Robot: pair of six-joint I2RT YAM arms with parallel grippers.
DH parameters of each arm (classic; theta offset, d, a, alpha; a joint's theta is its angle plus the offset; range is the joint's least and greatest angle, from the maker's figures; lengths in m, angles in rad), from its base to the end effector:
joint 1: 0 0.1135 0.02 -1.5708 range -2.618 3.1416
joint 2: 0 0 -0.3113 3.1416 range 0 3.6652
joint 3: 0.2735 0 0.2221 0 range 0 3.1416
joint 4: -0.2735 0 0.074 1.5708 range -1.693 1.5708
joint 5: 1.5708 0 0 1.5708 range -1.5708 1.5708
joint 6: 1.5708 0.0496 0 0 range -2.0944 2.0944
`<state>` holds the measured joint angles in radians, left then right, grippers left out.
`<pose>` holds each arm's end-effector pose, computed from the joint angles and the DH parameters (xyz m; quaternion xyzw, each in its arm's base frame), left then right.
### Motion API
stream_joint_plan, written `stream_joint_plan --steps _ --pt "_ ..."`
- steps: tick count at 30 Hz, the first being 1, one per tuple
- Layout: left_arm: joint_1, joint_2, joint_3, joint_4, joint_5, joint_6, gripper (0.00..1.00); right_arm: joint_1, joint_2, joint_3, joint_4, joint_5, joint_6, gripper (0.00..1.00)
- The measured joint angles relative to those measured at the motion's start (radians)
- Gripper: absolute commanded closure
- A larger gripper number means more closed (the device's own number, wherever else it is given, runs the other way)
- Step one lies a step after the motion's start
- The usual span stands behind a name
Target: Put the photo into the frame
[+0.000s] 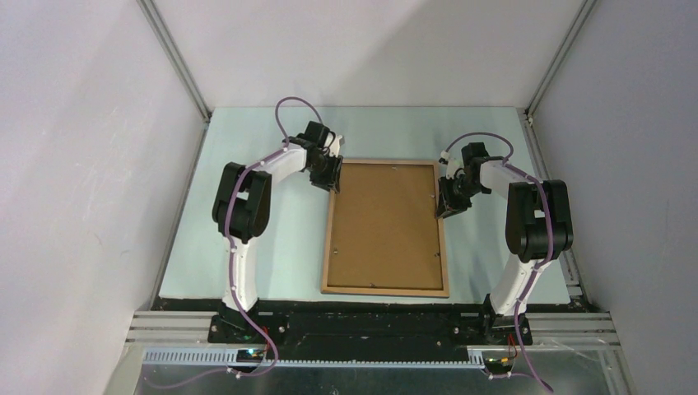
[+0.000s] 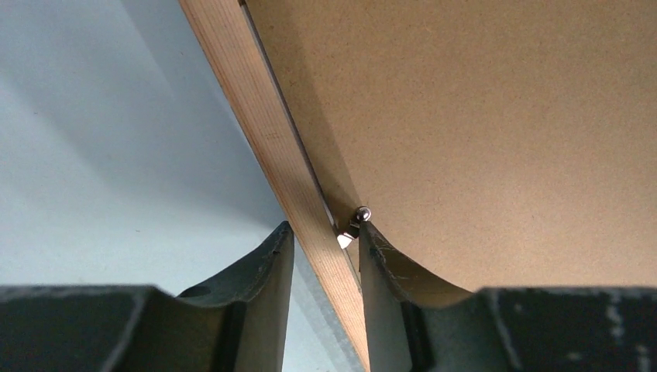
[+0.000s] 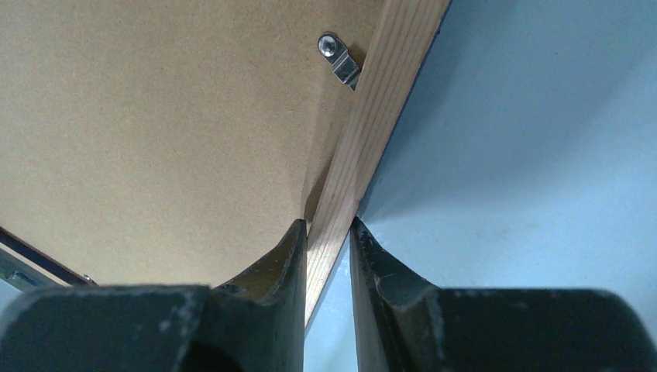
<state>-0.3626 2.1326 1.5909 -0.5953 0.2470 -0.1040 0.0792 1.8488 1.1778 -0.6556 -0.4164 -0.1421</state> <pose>0.4177 -0.1714 0.2073 0.1513 0.9576 -0.1664 0.1800 0.3364 0.0468 0.2110 -0.1322 0.9624 0.2013 0.1256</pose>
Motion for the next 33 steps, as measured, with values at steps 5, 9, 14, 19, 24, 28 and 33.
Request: stream_joint_plan --steps 5,9,14,19,24,28,33 --pt "0.0 0.006 0.01 -0.011 0.0 0.0 0.67 -0.001 0.001 0.0 0.0 -0.003 0.0 1.0" --pt "0.0 0.006 0.01 -0.013 0.0 0.0 0.71 -0.002 0.003 0.0 0.0 -0.005 0.0 1.0" --pt "0.0 0.006 0.01 -0.013 0.0 0.001 0.72 -0.003 0.004 0.0 0.0 -0.007 0.0 1.0" --pt "0.0 0.006 0.01 -0.013 0.0 0.008 0.76 -0.004 0.004 0.0 0.0 -0.008 0.0 1.0" --pt "0.0 0.005 0.01 -0.013 0.0 0.01 0.71 -0.004 0.004 0.0 0.0 -0.008 0.0 1.0" --pt "0.0 0.005 0.01 -0.013 0.0 0.02 0.57 -0.004 0.004 0.0 0.0 -0.009 0.0 1.0" --pt "0.0 0.003 0.01 -0.012 0.002 0.044 0.48 -0.004 0.004 0.0 0.0 -0.009 0.0 1.0"
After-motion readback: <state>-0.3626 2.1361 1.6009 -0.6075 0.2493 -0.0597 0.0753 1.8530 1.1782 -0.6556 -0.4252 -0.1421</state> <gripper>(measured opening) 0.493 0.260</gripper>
